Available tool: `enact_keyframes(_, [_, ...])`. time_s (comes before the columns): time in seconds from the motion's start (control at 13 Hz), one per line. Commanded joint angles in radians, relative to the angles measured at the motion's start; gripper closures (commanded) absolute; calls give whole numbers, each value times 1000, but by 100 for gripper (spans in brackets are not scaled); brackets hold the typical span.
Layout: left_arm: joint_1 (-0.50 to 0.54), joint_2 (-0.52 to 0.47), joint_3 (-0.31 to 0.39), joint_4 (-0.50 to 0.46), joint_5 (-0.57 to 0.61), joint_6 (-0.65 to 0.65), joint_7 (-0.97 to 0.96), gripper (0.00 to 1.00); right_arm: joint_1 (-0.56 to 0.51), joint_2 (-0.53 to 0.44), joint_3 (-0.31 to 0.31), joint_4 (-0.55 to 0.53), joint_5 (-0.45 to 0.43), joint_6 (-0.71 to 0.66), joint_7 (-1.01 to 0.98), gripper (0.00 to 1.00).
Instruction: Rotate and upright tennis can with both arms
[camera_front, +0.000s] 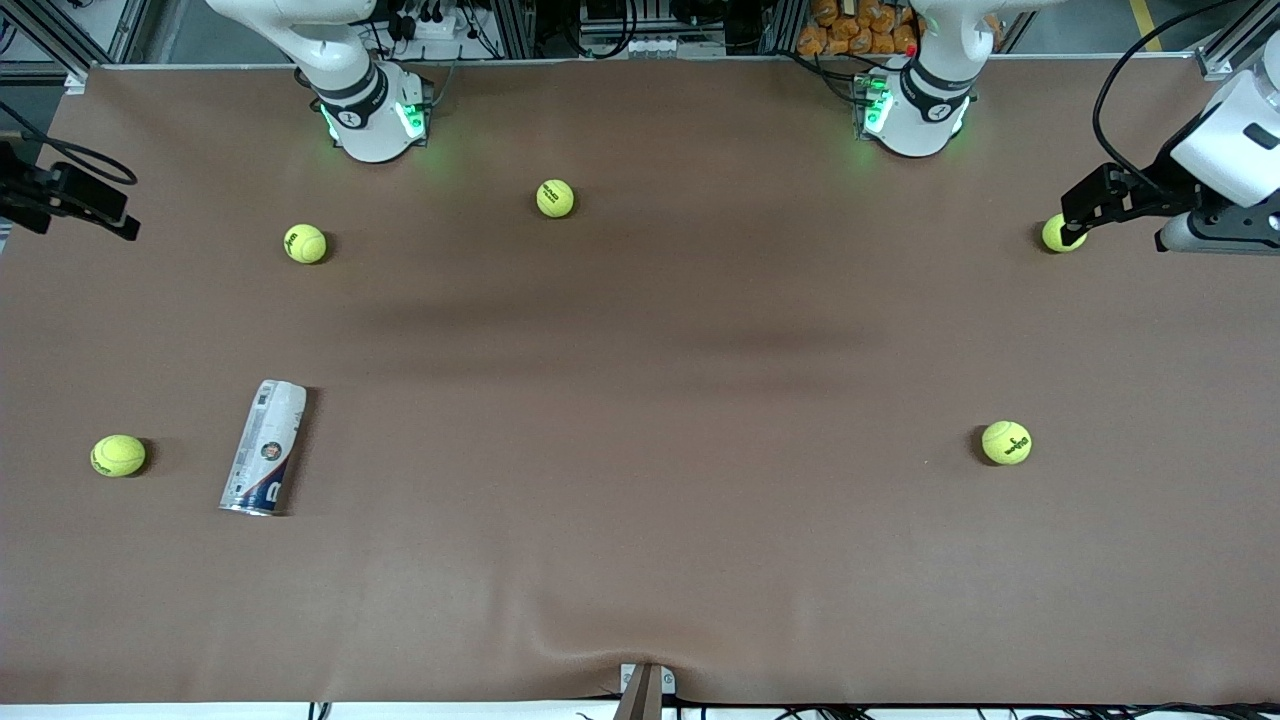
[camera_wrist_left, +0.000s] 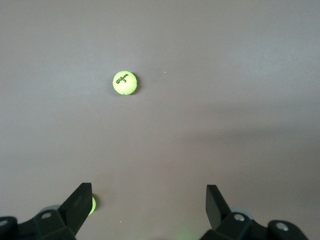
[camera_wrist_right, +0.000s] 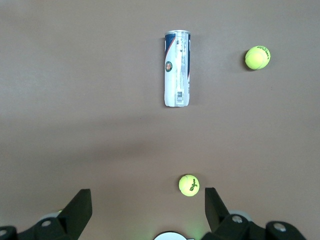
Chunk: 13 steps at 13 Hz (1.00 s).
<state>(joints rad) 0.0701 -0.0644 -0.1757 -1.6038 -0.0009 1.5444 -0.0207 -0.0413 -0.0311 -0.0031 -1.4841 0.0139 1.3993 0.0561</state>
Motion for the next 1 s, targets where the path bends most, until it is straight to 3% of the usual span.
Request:
enact_keyframes(0.0, [8, 28, -2, 51, 2, -33, 13, 0, -28, 10, 22, 27, -3, -11, 10, 0])
enact_keyframes(0.38, [19, 38, 7, 47, 13, -35, 7, 0, -26, 46, 23, 21, -12, 18, 8, 0])
enact_keyframes(0.69, [30, 40, 7, 48, 9, -33, 15, 0, -29, 186, 22, 16, -22, 93, 8, 0])
enact_keyframes(0.92, [27, 46, 5, 47, 9, -33, 15, 0, -34, 311, 22, -8, -75, 194, 1, 0])
